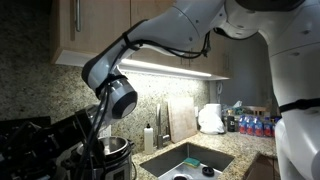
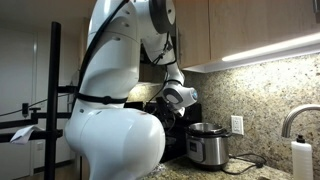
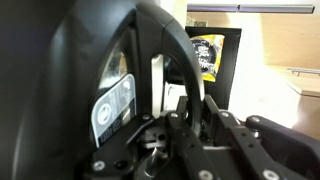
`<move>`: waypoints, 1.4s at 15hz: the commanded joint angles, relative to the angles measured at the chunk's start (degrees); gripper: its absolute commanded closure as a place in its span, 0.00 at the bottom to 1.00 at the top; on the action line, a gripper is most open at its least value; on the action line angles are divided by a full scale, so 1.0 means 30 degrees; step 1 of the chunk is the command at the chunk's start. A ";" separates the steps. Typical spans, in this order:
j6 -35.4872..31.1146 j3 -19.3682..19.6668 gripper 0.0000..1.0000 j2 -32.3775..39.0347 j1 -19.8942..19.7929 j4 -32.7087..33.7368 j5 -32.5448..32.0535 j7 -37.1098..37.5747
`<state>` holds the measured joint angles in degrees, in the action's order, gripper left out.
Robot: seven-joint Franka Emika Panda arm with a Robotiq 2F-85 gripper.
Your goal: Remove the lid from the pressure cooker
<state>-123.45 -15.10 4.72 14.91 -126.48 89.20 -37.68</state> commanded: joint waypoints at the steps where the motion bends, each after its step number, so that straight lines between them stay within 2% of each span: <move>1: 0.0129 0.0080 0.91 0.1485 0.0202 0.2116 -0.0079 0.0729; 8: 0.0045 0.0309 0.91 0.4056 0.0365 0.4527 0.0055 0.0832; 21: -0.1358 0.0490 0.91 0.6887 0.1523 0.6596 -0.0166 0.1092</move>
<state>-127.09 -13.85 25.31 19.12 -108.95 89.20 -37.21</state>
